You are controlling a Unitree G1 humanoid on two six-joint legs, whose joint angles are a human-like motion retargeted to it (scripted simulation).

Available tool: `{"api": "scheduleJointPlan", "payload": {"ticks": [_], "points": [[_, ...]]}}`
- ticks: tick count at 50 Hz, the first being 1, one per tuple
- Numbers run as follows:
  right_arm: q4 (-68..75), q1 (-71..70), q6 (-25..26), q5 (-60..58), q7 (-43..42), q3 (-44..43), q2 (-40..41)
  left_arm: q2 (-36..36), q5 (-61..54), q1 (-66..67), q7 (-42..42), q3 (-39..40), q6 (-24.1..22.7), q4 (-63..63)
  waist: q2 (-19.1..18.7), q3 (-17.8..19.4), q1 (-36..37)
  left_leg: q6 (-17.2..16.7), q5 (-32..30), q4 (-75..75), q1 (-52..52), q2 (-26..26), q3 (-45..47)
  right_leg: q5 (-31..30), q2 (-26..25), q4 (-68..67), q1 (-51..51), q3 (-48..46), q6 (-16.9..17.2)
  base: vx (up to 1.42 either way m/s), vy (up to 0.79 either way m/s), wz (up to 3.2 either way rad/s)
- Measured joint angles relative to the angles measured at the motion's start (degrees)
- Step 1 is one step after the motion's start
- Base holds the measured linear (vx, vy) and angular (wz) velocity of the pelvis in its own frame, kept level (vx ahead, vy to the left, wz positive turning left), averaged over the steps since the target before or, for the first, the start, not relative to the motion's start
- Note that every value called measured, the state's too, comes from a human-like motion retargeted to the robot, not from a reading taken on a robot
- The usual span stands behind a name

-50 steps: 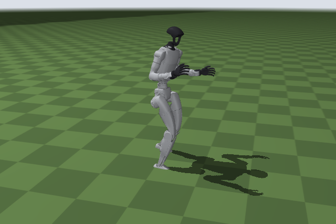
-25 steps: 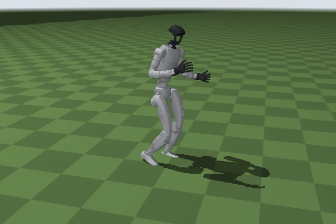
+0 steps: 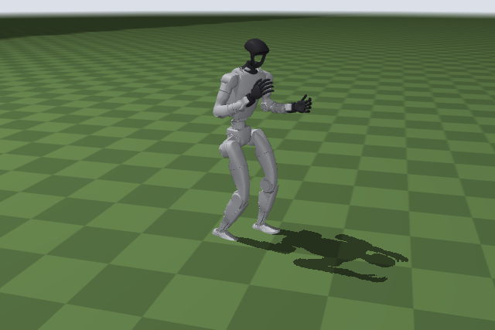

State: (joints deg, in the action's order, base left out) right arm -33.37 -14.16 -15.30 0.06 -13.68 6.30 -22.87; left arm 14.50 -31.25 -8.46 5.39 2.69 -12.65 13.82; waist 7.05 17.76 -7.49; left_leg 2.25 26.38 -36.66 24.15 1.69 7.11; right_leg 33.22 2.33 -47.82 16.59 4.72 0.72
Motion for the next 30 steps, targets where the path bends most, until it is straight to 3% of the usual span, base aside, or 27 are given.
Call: {"api": "scheduleJointPlan", "payload": {"ticks": [5, 8, 12, 17, 30], "points": [[-4.4, 0.6, -0.2, 1.7, -2.5, -4.5, -2.1, 1.2, 0.5, 1.3, 2.6, 5.9, -1.2, 4.8, -1.8, 0.0, -0.6, 1.0, 5.9, -17.9, -1.2, -10.0, 1.3, -0.5, -2.4, -0.5, 1.3, 1.3, 0.5, -0.13, 0.10, -0.54], [-7.0, -0.1, -0.2, 3.5, -3.9, -7.0, -2.8, 2.0, 0.6, 0.2, 4.9, 9.2, -1.4, 6.9, -4.7, 0.1, -0.7, 0.0, 7.4, -20.1, -5.2, -17.4, 1.7, -2.1, -5.2, 2.3, 1.0, 1.1, 0.7, -0.04, 0.14, -0.48], [-9.9, -0.9, -0.6, 5.3, -5.2, -9.3, -2.1, 2.0, 2.5, -1.3, 7.4, 12.1, -2.0, 8.4, -6.8, -0.4, -2.9, -2.2, 8.2, -15.3, -11.2, -20.8, 3.5, -1.9, -5.2, 2.8, 1.2, 0.5, 1.4, 0.02, 0.17, 0.01], [-11.9, -1.7, -0.3, 4.9, -5.1, -10.3, -0.8, 2.1, 7.8, -3.2, 8.4, 13.1, -2.0, 8.9, -8.4, -1.1, -5.3, -3.2, 11.4, -10.5, -14.8, -19.2, 5.3, 0.4, -2.7, 0.1, 1.9, 0.2, 2.0, 0.06, 0.20, 0.21], [-7.2, -0.3, 0.9, 2.4, -4.0, -7.3, 0.6, 1.7, 16.0, -3.5, 3.1, 3.3, 0.6, 11.6, -7.9, -2.6, 0.6, 1.5, 17.0, -10.0, -14.0, -8.3, 4.5, 3.9, 8.8, -3.8, 0.3, -1.5, 4.4, 0.07, 0.26, 0.24]]}}
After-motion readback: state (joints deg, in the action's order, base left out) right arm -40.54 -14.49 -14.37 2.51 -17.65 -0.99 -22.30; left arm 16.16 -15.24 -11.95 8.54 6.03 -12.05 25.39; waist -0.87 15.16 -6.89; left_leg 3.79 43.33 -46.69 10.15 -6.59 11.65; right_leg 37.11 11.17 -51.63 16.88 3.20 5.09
